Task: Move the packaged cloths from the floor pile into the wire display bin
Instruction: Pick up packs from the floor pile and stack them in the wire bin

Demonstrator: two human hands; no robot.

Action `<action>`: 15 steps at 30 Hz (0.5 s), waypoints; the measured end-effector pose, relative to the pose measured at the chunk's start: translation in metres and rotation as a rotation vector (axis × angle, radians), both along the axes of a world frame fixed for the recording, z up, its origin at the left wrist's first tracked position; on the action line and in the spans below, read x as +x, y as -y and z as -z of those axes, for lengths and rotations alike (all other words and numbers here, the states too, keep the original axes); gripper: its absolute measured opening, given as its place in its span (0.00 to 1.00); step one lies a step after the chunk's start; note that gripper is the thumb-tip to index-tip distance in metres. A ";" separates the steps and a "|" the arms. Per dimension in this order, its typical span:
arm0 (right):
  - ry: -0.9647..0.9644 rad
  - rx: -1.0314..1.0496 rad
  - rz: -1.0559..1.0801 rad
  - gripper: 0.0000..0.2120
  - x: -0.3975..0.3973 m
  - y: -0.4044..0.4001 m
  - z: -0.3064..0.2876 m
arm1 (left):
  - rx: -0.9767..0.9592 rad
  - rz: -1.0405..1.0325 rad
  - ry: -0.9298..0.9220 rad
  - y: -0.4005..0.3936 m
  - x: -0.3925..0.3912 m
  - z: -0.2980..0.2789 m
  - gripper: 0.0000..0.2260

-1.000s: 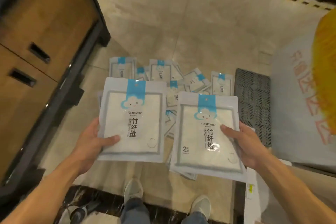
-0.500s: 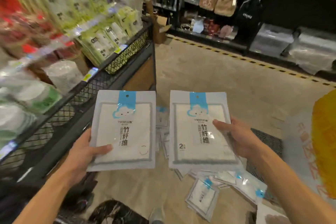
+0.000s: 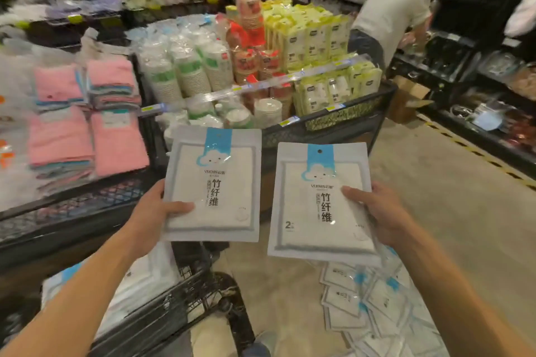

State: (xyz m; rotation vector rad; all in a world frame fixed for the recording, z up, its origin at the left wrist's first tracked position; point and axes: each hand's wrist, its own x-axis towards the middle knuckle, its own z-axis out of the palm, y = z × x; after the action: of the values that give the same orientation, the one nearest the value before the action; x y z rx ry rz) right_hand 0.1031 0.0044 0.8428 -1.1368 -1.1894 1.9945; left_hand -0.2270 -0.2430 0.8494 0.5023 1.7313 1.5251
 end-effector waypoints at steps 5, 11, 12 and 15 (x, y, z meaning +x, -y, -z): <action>0.015 0.046 -0.182 0.15 -0.040 0.033 -0.013 | -0.023 -0.195 -0.015 0.095 0.015 -0.016 0.30; 0.016 0.037 -0.335 0.12 -0.091 0.096 -0.027 | -0.039 -0.416 -0.043 0.202 0.010 -0.019 0.26; 0.024 0.035 -0.356 0.11 -0.099 0.106 -0.029 | -0.032 -0.447 -0.038 0.218 0.008 -0.018 0.26; 0.042 0.052 -0.420 0.12 -0.126 0.140 -0.033 | -0.006 -0.503 -0.021 0.266 0.002 -0.013 0.27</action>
State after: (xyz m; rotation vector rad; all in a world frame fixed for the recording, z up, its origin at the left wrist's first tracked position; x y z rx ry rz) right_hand -0.0233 -0.1351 0.8757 -0.9654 -1.5980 2.2327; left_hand -0.2253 -0.5085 0.8624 0.0743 1.9741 1.8574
